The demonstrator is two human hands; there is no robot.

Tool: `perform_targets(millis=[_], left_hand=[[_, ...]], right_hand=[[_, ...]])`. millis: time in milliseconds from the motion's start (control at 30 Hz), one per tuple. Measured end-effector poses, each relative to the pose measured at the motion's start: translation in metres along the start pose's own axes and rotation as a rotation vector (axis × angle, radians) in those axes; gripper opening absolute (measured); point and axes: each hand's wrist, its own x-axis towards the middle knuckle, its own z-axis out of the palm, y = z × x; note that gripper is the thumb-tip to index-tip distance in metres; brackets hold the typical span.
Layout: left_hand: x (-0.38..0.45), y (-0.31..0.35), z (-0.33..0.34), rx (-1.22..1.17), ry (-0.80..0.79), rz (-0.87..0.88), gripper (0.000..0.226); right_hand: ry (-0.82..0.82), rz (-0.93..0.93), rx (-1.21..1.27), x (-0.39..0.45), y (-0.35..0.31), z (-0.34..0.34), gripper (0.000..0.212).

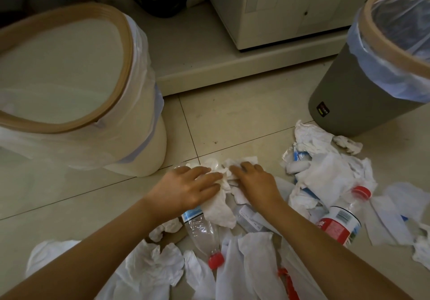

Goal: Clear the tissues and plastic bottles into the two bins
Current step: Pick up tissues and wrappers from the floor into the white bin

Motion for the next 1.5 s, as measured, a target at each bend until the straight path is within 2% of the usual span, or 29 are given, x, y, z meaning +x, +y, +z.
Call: perform_targets(millis=[233, 367, 433, 533, 600, 800, 967, 1100, 1233, 1300, 1400, 1433, 1500], left_hand=[[-0.009, -0.001, -0.024, 0.043, 0.006, -0.011, 0.027], [-0.016, -0.004, -0.059, 0.088, 0.025, 0.000, 0.028], [-0.020, -0.008, -0.082, 0.115, 0.030, 0.014, 0.026], [-0.026, -0.011, -0.120, 0.183, 0.050, -0.002, 0.029], [-0.028, -0.012, -0.146, 0.229, 0.094, -0.051, 0.027], [-0.030, -0.030, -0.213, 0.387, 0.260, -0.193, 0.021], [-0.049, -0.062, -0.248, 0.502, 0.375, -0.353, 0.025], [-0.066, -0.092, -0.240, 0.440, 0.391, -0.549, 0.024], [-0.052, -0.118, -0.219, 0.318, 0.176, -0.830, 0.046], [-0.052, -0.128, -0.209, 0.295, 0.023, -0.991, 0.055], [-0.061, -0.133, -0.207, 0.369, -0.154, -0.982, 0.059], [-0.066, -0.133, -0.206, 0.362, -0.182, -0.980, 0.062], [-0.068, -0.133, -0.205, 0.339, -0.173, -0.980, 0.065]], right_hand=[[0.027, -0.152, 0.020, -0.004, -0.005, -0.010, 0.054], [0.113, -0.194, 0.095, -0.004, -0.011, -0.036, 0.055], [0.207, -0.239, 0.121, -0.002, -0.017, -0.057, 0.052], [0.428, -0.299, 0.154, -0.001, -0.029, -0.101, 0.035], [0.562, -0.344, 0.160, 0.000, -0.040, -0.133, 0.025], [0.818, -0.484, 0.160, 0.009, -0.082, -0.216, 0.024], [0.866, -0.580, 0.175, 0.037, -0.123, -0.255, 0.027], [0.929, -0.592, 0.279, 0.063, -0.164, -0.272, 0.024], [0.840, -0.550, 0.319, 0.092, -0.204, -0.265, 0.029], [0.624, -0.487, 0.266, 0.107, -0.219, -0.255, 0.035], [0.163, -0.313, 0.207, 0.119, -0.225, -0.242, 0.047], [0.094, -0.277, 0.167, 0.121, -0.225, -0.240, 0.047], [0.094, -0.265, 0.123, 0.119, -0.223, -0.236, 0.046]])
